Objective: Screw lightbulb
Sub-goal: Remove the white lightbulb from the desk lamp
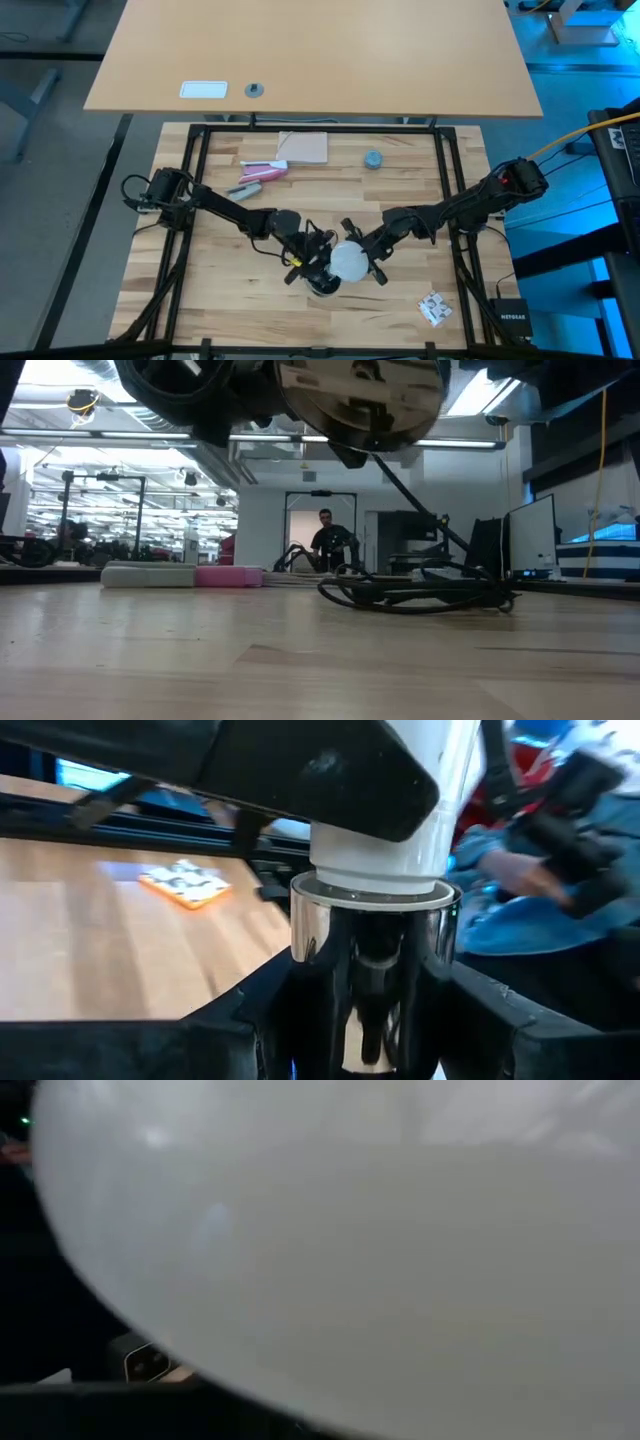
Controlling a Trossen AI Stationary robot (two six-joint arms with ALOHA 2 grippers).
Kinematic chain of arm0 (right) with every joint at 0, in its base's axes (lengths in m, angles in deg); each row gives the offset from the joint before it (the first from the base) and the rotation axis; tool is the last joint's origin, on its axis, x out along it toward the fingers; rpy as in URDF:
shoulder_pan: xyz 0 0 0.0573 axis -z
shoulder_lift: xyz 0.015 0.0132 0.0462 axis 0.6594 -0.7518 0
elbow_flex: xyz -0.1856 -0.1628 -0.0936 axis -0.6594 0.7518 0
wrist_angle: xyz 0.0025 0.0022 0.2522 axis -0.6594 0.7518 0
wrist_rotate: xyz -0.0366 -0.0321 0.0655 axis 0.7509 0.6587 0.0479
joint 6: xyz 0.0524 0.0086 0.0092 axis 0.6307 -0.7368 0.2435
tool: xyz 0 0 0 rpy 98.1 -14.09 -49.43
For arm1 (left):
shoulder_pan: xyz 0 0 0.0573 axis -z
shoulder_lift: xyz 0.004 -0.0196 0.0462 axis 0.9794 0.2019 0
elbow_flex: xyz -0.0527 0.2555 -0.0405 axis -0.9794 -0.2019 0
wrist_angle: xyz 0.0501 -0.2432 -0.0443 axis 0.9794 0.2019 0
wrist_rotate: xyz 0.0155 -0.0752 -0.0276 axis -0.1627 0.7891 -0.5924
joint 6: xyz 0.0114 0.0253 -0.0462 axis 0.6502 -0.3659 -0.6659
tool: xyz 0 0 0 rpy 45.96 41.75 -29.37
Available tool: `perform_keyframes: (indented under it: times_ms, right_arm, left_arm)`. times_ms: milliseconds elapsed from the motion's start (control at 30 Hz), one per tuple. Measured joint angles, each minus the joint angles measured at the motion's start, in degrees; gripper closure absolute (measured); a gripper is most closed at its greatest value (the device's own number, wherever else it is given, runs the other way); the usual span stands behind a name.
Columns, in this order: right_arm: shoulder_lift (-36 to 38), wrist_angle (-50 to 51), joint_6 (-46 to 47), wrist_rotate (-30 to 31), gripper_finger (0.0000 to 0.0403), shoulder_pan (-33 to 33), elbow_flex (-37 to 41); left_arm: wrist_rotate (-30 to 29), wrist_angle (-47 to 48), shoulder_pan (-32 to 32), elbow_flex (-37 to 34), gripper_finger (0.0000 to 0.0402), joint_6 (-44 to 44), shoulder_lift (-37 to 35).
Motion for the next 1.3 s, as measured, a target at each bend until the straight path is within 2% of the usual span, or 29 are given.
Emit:
perform_keyframes:
  times_ms: [167,267,333,467,667,800,900,1033,1200,1300]
  right_arm:
    - [-0.51,-2.09,-2.92,0.05,0.0252,0.00,-0.02]
    - [-0.78,-4.48,-7.97,-0.53,0.0259,0.01,-0.57]
    - [-1.03,-4.00,-10.69,-0.59,0.0268,-0.01,-0.99]
    - [-1.43,-3.83,-13.16,0.73,0.0296,0.06,-2.12]
    - [-1.31,-2.58,-12.48,1.64,0.0314,0.39,-2.21]
    - [2.07,6.93,-10.27,3.91,0.0314,0.72,-2.21]
    - [7.68,19.67,-7.45,11.19,0.0314,1.18,-2.21]
    - [18.11,34.96,-6.29,21.15,0.0315,1.10,-2.21]
    - [33.74,48.63,-3.11,23.65,0.0315,1.07,-2.21]
    - [42.62,56.56,2.32,24.19,0.0315,1.07,-2.21]
  left_arm:
    - [8.11,-3.33,-1.21,-0.12,0.0226,-5.52,0.11]
    - [19.81,-3.56,-0.64,-0.87,0.0226,-8.90,0.45]
    - [22.83,-4.78,-0.22,-0.83,0.0226,-10.22,0.56]
    - [19.20,-6.93,-0.25,-0.31,0.0226,-10.36,0.15]
    - [18.89,-6.88,-0.11,-0.35,0.0226,-9.68,0.22]
    - [18.10,-6.84,-0.28,-0.35,0.0226,-8.69,0.22]
    - [18.05,-6.98,-0.48,-0.26,0.0226,-8.49,0.22]
    - [14.93,-6.68,-1.75,-0.26,0.0226,-6.53,0.22]
    - [12.95,-6.68,-4.54,-0.24,0.0226,-6.07,0.22]
    - [12.74,-6.82,-6.91,-0.24,0.0226,-6.48,0.22]
